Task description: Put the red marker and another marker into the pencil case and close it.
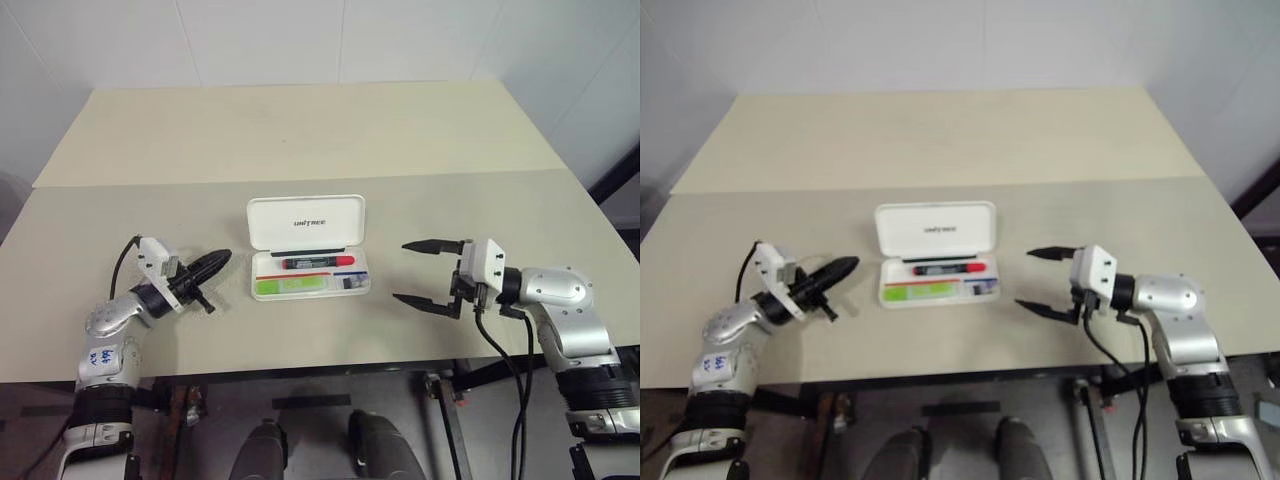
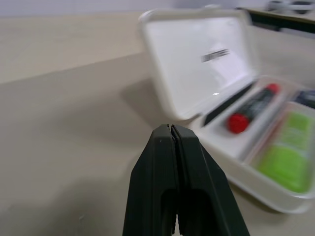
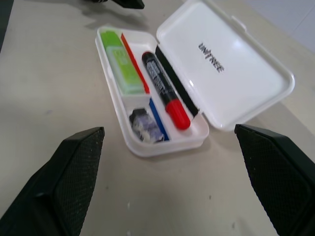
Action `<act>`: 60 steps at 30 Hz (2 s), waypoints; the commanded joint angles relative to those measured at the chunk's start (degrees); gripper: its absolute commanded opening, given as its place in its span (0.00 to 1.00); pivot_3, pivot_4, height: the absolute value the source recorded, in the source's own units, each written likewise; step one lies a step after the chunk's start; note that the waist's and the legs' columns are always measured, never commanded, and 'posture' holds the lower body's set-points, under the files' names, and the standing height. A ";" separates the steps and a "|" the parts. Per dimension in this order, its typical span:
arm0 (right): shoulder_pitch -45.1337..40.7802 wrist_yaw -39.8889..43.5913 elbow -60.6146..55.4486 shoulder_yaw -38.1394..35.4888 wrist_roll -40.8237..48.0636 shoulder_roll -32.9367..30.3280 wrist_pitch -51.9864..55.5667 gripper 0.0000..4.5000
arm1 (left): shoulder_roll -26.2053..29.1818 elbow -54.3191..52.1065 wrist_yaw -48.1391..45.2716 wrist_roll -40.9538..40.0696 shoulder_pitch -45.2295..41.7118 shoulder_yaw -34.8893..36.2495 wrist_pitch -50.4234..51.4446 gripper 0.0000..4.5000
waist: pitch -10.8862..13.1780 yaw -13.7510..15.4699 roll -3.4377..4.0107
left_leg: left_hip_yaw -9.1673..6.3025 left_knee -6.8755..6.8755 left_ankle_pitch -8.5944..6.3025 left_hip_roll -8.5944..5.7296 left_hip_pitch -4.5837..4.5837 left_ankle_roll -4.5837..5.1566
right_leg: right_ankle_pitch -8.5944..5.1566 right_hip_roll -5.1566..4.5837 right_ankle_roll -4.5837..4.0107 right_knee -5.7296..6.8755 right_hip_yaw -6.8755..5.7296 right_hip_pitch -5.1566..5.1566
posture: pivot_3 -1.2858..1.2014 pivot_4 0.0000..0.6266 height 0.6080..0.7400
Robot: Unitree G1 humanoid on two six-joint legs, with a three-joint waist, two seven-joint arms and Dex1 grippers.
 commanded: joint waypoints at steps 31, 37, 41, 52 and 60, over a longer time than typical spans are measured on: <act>3.32 -13.00 -20.69 0.26 -0.96 1.30 13.22 1.00 | -4.44 26.81 -11.50 12.56 -24.15 -9.64 -30.42 0.01 | 0.02 1.24 -0.03 | 0.05 0.07 0.04 -0.06 -0.07 -0.08 | 0.07 0.05 0.07 -0.09 0.00 0.01 | 0.52 0.24 1.00; 2.86 -14.23 -22.11 0.12 -0.94 1.41 15.32 1.00 | -3.29 28.12 -16.44 13.32 -25.05 -11.72 -34.26 0.01 | 0.02 1.29 -0.03 | 0.04 0.06 0.04 -0.06 -0.09 -0.07 | 0.06 0.06 0.07 -0.09 -0.01 -0.01 | 0.52 0.24 1.00; 2.93 -15.07 -22.42 -0.01 -1.00 1.80 15.63 1.00 | -4.08 23.44 -22.43 11.34 -23.04 -14.28 -32.39 0.01 | 0.02 1.28 -0.03 | 0.05 0.05 0.03 -0.05 -0.09 -0.06 | 0.06 0.06 0.07 -0.10 -0.01 -0.01 | 0.52 0.24 1.00; 4.93 -17.12 -23.95 -0.18 -1.05 3.01 15.56 1.00 | -5.28 11.27 -28.43 10.55 -15.86 -19.71 -23.38 0.01 | 0.02 1.37 -0.03 | -0.01 0.18 0.03 -0.06 -0.12 -0.03 | 0.07 0.06 0.07 -0.05 0.00 0.03 | 0.52 0.24 1.00; 6.71 -19.78 -25.01 -0.95 -1.30 3.21 15.16 1.00 | -2.96 11.47 -26.98 15.78 -16.13 -23.44 -19.18 0.01 | 0.01 1.35 -0.02 | -0.04 0.20 0.03 -0.08 -0.04 0.00 | 0.07 0.06 0.07 -0.06 0.01 0.13 | 0.52 0.24 1.00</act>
